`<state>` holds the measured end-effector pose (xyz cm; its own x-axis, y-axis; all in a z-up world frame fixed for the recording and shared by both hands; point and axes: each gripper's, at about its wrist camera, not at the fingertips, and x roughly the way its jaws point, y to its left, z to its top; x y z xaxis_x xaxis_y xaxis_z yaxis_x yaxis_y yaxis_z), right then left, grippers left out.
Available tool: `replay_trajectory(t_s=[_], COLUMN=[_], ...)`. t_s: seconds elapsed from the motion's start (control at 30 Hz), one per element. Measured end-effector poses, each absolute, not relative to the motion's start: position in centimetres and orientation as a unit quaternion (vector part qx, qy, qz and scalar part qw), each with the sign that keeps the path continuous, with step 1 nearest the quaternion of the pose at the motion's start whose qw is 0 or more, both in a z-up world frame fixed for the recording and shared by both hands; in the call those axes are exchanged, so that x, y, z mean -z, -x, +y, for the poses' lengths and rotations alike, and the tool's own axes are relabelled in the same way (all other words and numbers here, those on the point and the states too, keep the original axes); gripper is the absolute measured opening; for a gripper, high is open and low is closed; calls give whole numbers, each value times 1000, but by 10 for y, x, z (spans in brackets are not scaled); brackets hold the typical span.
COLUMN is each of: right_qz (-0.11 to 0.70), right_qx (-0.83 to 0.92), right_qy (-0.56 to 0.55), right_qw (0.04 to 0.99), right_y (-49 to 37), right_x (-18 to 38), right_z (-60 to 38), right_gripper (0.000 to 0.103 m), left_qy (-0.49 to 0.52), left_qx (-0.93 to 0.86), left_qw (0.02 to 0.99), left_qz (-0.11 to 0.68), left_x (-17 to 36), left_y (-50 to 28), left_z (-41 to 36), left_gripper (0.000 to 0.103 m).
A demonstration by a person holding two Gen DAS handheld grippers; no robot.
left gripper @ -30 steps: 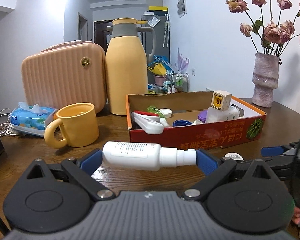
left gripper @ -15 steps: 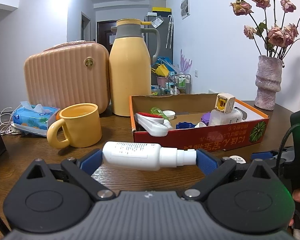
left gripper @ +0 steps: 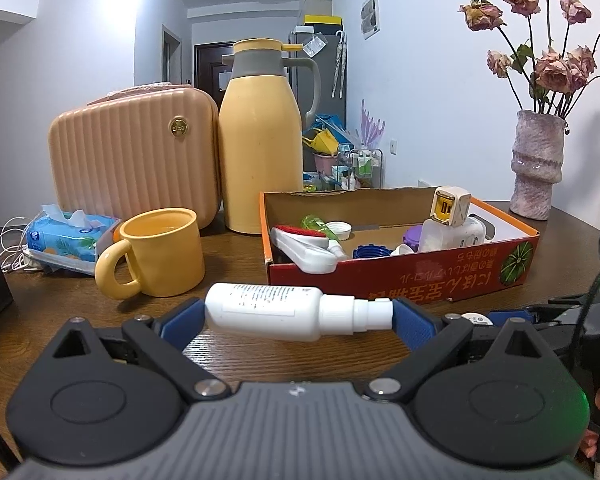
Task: Organize rigid objects
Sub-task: 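Lift the lotion bottle and white tin and carry both over the cardboard box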
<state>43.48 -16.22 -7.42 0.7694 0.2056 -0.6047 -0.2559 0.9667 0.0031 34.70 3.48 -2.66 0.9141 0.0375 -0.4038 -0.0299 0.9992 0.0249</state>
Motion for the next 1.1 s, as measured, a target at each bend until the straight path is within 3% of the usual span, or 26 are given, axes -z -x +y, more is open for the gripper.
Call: replay_trajectory(t_s=[0.7,1.1], right_qz=[181,130], right_qx=[-145,-140], right_qy=[-2,-14], right_qw=[973,981], right_y=[-392,-409], right_x=[29,17], right_z=[-176,-172], right_gripper=[39,39], left_qy=[-2,5], left_qx=[-27,-43], left_qw=[986,990], left_qz=[166,134], left_x=[5,-14], left_y=[-342,-376], left_z=[31,11], left_gripper=[100,100])
